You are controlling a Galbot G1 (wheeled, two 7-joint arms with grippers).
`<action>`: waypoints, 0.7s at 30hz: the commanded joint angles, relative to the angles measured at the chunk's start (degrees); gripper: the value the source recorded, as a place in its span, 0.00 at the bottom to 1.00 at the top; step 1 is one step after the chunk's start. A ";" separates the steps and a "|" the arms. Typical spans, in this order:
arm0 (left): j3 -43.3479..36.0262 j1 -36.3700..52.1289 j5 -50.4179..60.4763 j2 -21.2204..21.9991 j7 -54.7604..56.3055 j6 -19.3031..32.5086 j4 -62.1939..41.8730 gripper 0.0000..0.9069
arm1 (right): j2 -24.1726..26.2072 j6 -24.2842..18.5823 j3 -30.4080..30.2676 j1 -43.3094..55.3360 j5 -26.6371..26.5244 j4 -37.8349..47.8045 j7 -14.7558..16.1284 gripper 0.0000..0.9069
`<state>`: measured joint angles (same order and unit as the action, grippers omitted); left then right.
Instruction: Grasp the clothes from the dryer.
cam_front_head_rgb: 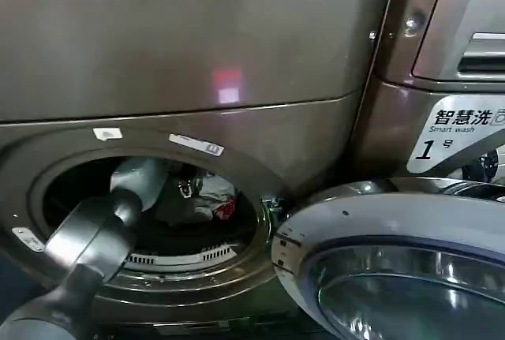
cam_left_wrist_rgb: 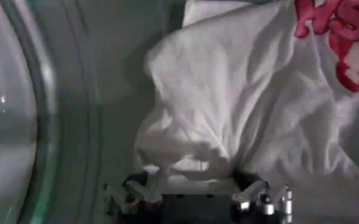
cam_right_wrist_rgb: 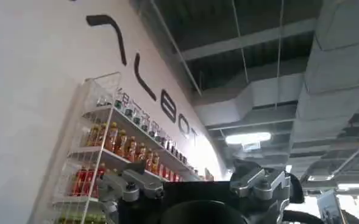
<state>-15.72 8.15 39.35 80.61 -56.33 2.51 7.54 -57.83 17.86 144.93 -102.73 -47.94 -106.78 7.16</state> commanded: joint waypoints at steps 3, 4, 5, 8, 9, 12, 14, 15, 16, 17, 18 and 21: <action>0.26 0.18 -1.70 0.00 -0.36 0.05 -0.39 0.00 | -0.07 -0.07 -0.30 0.40 0.07 0.03 -0.06 1.00; 0.90 0.36 -2.81 0.02 -0.13 -0.11 -0.43 0.00 | -0.13 -0.09 -0.33 0.43 0.09 0.05 -0.08 1.00; 1.25 0.44 -4.38 -0.01 -0.12 -0.32 -0.29 0.00 | -0.17 -0.10 -0.37 0.47 0.11 0.09 -0.09 1.00; 3.79 0.53 -8.82 0.17 -0.04 -1.10 0.45 0.00 | -0.16 -0.12 -0.46 0.57 0.12 0.06 -0.14 1.00; 5.05 0.35 -10.27 0.23 0.34 -1.38 0.85 0.00 | -0.16 -0.13 -0.47 0.57 0.13 0.06 -0.16 1.00; 8.12 -0.72 -16.20 0.09 3.62 -0.78 2.01 0.00 | -0.21 -0.20 -0.53 0.62 0.13 0.13 -0.22 1.00; 9.49 -1.77 -20.95 -0.08 5.43 -1.11 3.04 0.00 | -0.28 -0.22 -0.58 0.69 0.12 0.03 -0.21 1.00; 11.30 -2.94 -23.96 -0.34 7.99 -0.76 4.34 0.00 | -0.33 -0.23 -0.59 0.68 0.12 -0.02 -0.23 1.00; 12.53 -4.19 -26.28 -0.71 9.03 -1.17 6.36 0.00 | -0.36 -0.24 -0.60 0.66 0.12 -0.01 -0.22 1.00; 14.32 -4.94 -26.61 -0.73 9.91 -1.48 7.36 0.00 | -0.36 -0.25 -0.61 0.65 0.12 0.00 -0.22 1.00; 15.99 -5.55 -27.11 -0.72 11.00 -1.44 8.38 0.00 | -0.35 -0.24 -0.63 0.66 0.12 -0.11 -0.24 1.00; 20.58 -6.96 -29.06 -0.84 15.38 -1.54 10.36 0.00 | -0.36 -0.27 -0.69 0.65 0.11 -0.19 -0.21 1.00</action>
<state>-7.01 5.34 23.33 80.12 -51.04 1.10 11.48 -58.18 17.62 144.25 -102.08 -47.82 -106.89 6.95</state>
